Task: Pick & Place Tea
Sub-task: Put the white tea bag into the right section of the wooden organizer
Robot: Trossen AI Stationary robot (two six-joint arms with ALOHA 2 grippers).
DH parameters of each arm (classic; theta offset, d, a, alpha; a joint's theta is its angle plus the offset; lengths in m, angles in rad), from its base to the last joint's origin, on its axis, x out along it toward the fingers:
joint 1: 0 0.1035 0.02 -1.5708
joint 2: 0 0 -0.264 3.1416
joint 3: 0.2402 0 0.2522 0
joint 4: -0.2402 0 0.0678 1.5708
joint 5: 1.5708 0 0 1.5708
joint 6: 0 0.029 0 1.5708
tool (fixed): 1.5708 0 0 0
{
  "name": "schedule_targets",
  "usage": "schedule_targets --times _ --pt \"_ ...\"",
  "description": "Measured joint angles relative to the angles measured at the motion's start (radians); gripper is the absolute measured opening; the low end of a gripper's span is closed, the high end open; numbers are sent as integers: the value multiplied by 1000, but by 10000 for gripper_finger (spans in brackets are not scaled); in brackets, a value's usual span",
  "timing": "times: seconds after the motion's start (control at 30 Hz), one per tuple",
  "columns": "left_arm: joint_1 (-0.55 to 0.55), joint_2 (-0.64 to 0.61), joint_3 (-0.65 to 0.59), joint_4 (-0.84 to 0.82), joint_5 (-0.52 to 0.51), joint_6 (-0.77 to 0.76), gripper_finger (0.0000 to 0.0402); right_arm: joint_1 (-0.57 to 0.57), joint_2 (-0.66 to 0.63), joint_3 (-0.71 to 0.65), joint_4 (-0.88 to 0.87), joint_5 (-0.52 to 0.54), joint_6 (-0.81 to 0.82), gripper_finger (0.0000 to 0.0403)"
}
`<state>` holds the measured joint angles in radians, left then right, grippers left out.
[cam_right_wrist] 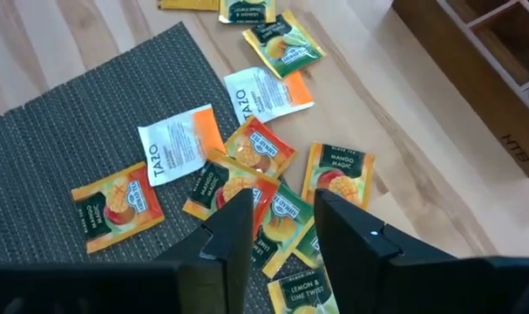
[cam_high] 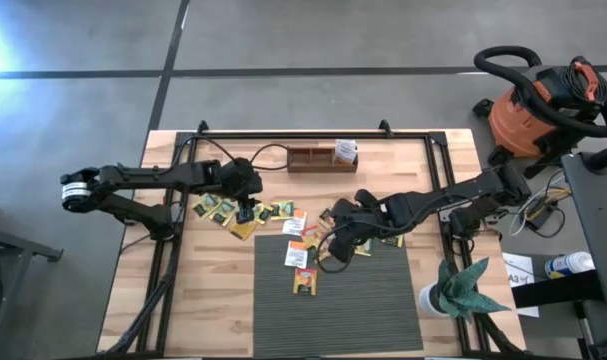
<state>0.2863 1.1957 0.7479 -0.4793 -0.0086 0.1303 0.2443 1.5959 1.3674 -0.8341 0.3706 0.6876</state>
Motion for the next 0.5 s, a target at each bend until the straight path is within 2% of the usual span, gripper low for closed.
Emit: schedule_targets --times 0.27,0.33,0.5 --pt "0 0 0 25 0 19 152 -13 0 0 -19 0 -8 120" --pt "0 0 0 34 1 -37 152 -12 0 0 -31 -1 8 118" --pt "-2 -1 0 61 6 -305 151 -13 0 0 -38 -1 15 116"
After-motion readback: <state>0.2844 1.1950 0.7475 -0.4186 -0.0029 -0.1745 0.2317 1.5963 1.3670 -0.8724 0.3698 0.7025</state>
